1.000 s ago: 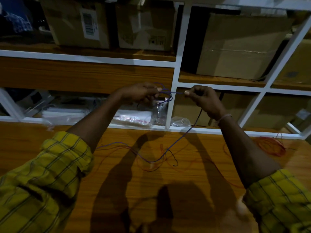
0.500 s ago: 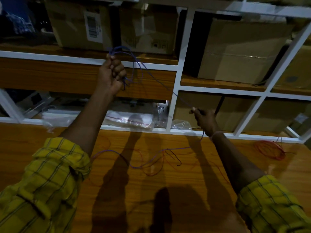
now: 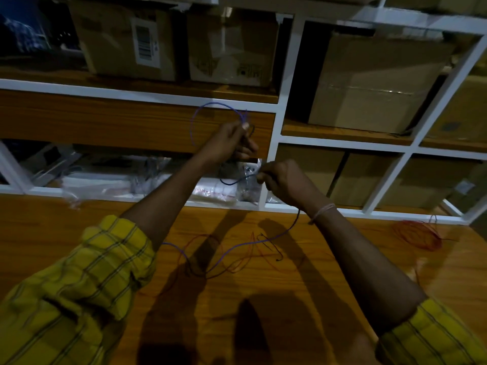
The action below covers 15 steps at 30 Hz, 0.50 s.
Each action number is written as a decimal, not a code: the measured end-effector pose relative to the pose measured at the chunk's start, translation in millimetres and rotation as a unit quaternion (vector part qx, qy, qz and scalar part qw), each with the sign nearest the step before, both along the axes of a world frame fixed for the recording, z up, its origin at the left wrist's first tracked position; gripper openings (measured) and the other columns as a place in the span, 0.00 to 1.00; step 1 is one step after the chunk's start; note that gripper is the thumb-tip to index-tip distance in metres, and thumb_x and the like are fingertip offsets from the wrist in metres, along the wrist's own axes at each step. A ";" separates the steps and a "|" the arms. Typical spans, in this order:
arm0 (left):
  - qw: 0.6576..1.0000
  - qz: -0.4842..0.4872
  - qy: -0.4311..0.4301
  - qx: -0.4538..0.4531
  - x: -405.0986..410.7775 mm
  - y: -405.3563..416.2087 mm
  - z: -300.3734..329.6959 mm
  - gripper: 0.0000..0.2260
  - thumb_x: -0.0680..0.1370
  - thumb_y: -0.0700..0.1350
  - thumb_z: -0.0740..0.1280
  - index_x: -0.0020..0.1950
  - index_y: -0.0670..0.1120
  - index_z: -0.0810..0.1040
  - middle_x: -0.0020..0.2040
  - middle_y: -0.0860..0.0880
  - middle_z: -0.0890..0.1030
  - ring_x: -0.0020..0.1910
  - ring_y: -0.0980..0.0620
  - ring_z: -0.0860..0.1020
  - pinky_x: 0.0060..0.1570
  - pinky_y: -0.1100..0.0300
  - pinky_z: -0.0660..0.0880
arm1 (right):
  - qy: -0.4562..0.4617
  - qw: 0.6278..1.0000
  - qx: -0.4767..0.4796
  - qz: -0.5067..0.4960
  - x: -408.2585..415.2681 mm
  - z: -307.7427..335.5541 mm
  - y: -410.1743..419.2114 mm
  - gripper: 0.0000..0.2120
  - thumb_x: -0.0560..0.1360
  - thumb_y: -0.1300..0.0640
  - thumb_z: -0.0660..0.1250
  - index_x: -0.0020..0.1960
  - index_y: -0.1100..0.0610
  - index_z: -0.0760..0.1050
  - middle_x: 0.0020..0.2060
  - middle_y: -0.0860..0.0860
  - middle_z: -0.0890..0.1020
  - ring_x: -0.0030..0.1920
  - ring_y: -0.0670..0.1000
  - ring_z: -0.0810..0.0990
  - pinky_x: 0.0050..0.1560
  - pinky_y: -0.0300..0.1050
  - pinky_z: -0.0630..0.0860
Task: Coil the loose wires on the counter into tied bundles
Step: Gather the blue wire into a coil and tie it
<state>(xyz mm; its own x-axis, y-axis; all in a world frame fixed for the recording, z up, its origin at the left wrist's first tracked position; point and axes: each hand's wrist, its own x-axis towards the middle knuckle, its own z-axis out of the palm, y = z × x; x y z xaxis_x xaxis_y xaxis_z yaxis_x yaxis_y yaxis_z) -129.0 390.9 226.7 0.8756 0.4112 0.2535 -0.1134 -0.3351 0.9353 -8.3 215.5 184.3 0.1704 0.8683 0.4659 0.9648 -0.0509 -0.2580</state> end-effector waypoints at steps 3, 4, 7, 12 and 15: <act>0.998 -0.036 0.039 0.045 -1.2 -5.3 -5.9 0.16 0.87 0.48 0.56 0.62 0.36 0.72 0.49 0.38 0.83 0.44 0.44 0.84 0.44 0.53 0.81 | 0.014 0.998 0.048 -0.033 -0.1 11.7 -2.2 0.12 0.82 0.56 0.66 0.42 0.55 0.82 0.30 0.49 0.80 0.30 0.52 0.79 0.33 0.51 0.75; 0.996 -0.041 0.057 0.049 -1.3 -5.4 -7.3 0.16 0.87 0.49 0.56 0.61 0.36 0.73 0.46 0.40 0.82 0.41 0.46 0.83 0.41 0.55 0.80 | 0.023 0.997 0.064 -0.042 1.6 14.5 -3.5 0.13 0.83 0.54 0.67 0.41 0.55 0.82 0.29 0.47 0.79 0.30 0.51 0.79 0.34 0.51 0.75; 0.990 -0.077 0.103 0.051 -1.2 -5.8 -11.5 0.14 0.87 0.50 0.58 0.57 0.40 0.74 0.40 0.45 0.79 0.36 0.47 0.76 0.34 0.58 0.73 | 0.060 0.992 0.087 -0.074 3.2 16.8 -7.4 0.17 0.82 0.49 0.68 0.39 0.57 0.83 0.26 0.44 0.77 0.28 0.44 0.76 0.34 0.49 0.75; 0.971 -0.162 0.176 0.029 -7.8 -11.7 -2.2 0.13 0.87 0.49 0.56 0.53 0.43 0.75 0.32 0.52 0.67 0.29 0.56 0.62 0.28 0.61 0.55 | 0.140 0.983 0.071 -0.094 15.1 21.6 -20.6 0.19 0.78 0.41 0.69 0.42 0.56 0.84 0.34 0.55 0.84 0.38 0.56 0.83 0.41 0.56 0.79; 0.965 -0.186 0.181 0.021 -15.5 -5.5 7.3 0.13 0.87 0.49 0.56 0.50 0.45 0.75 0.34 0.52 0.67 0.30 0.54 0.62 0.29 0.58 0.53 | 0.246 0.966 0.068 -0.037 15.4 24.5 -31.0 0.16 0.80 0.48 0.70 0.46 0.62 0.82 0.40 0.57 0.85 0.41 0.50 0.82 0.43 0.46 0.77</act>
<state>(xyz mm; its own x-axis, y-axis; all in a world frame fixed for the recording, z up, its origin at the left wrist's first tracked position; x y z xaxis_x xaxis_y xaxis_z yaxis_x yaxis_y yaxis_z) -144.5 385.4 234.0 0.9950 0.0468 -0.0878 0.0990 -0.3727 0.9226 7.1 184.5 208.8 0.4592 0.7816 0.4221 0.7189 -0.0478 -0.6935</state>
